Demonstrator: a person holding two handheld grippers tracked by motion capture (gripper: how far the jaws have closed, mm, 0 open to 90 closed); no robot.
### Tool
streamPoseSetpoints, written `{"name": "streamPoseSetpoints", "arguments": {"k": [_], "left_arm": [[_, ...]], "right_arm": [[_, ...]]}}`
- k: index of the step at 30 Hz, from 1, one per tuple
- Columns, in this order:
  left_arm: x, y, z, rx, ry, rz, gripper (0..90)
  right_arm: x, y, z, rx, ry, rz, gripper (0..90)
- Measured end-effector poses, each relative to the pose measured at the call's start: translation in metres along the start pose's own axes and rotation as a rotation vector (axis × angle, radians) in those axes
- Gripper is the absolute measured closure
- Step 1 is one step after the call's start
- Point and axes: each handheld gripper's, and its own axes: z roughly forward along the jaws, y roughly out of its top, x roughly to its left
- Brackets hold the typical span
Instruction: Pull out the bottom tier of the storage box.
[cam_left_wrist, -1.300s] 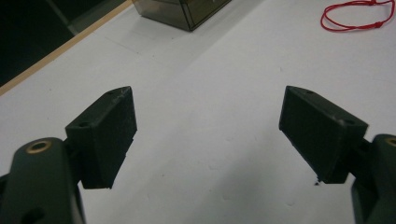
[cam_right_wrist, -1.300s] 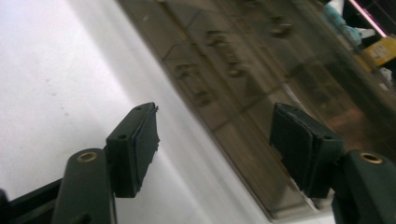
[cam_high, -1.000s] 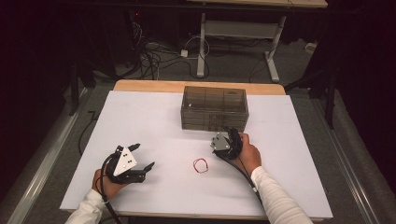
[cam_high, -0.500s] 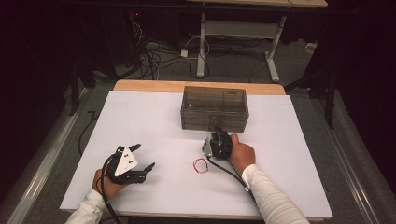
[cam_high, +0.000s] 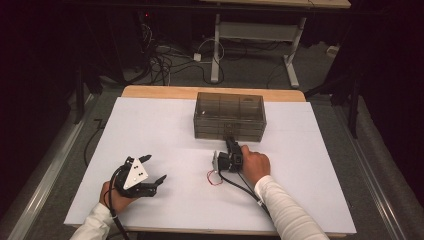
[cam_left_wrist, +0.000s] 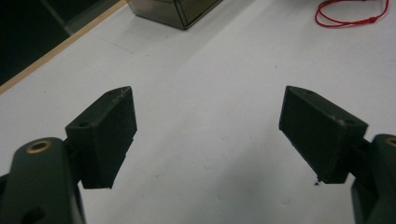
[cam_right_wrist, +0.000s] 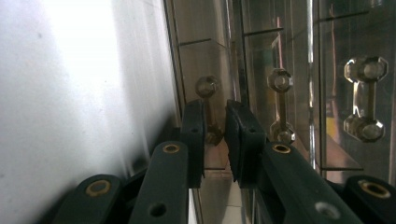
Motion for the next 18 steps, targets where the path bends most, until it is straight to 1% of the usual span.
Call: {"name": "streamPoseSetpoints", "arguments": {"k": [3, 6, 10, 13, 14, 18], "left_arm": [[-0.0008, 0.0002, 0.0004, 0.002, 0.001, 0.005, 18.3], [-0.001, 0.0003, 0.0004, 0.002, 0.001, 0.006, 18.3], [-0.001, 0.0, 0.0011, 0.006, 0.0, 0.008, 18.3], [-0.0013, 0.0, 0.0014, 0.008, -0.001, 0.011, 18.3], [-0.0017, 0.0, 0.0014, 0.01, 0.001, 0.013, 18.3], [-0.0023, 0.0, 0.0018, 0.013, 0.0, 0.016, 18.3]], "right_arm": [[0.0017, 0.0006, -0.0004, 0.008, -0.007, -0.006, 80.4], [0.0013, 0.0003, -0.0005, 0.005, -0.004, 0.006, 80.6], [0.0004, 0.0004, -0.0012, -0.002, -0.005, 0.01, 80.8], [0.0011, 0.0005, -0.0021, 0.003, -0.004, 0.012, 81.0], [0.0009, 0.0007, -0.0027, 0.002, -0.006, 0.003, 81.1], [0.0019, 0.0018, -0.0044, 0.012, -0.009, -0.004, 81.1]]}}
